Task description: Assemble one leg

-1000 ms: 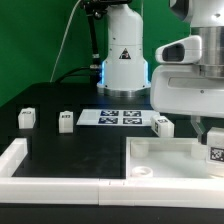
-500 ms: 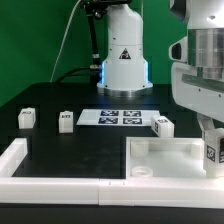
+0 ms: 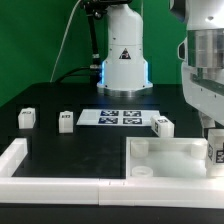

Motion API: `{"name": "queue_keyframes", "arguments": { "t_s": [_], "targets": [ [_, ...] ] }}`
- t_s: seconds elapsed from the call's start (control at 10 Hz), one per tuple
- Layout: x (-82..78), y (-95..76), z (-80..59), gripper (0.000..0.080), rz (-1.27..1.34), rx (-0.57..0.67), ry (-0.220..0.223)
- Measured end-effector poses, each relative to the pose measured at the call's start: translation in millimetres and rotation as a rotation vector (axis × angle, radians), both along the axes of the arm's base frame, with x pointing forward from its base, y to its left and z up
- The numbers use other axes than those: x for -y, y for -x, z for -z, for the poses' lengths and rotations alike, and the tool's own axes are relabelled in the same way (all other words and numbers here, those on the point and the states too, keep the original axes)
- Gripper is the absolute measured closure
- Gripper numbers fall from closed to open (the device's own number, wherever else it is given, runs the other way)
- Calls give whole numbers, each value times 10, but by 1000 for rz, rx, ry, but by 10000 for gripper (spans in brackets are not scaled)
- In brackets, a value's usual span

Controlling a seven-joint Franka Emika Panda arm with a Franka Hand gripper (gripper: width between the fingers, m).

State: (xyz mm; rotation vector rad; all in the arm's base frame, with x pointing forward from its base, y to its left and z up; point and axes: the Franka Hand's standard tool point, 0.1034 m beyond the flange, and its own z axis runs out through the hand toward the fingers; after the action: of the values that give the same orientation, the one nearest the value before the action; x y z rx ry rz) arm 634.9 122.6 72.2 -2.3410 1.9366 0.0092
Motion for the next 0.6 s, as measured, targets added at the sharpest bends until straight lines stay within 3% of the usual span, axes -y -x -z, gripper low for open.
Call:
{"name": "queue_keyframes", "arguments": {
  "t_s": [0.2, 0.6],
  "targets": [
    [-16, 2, 1, 159, -234, 19, 19],
    [-10, 11, 48, 150, -790, 58, 58]
  ]
}}
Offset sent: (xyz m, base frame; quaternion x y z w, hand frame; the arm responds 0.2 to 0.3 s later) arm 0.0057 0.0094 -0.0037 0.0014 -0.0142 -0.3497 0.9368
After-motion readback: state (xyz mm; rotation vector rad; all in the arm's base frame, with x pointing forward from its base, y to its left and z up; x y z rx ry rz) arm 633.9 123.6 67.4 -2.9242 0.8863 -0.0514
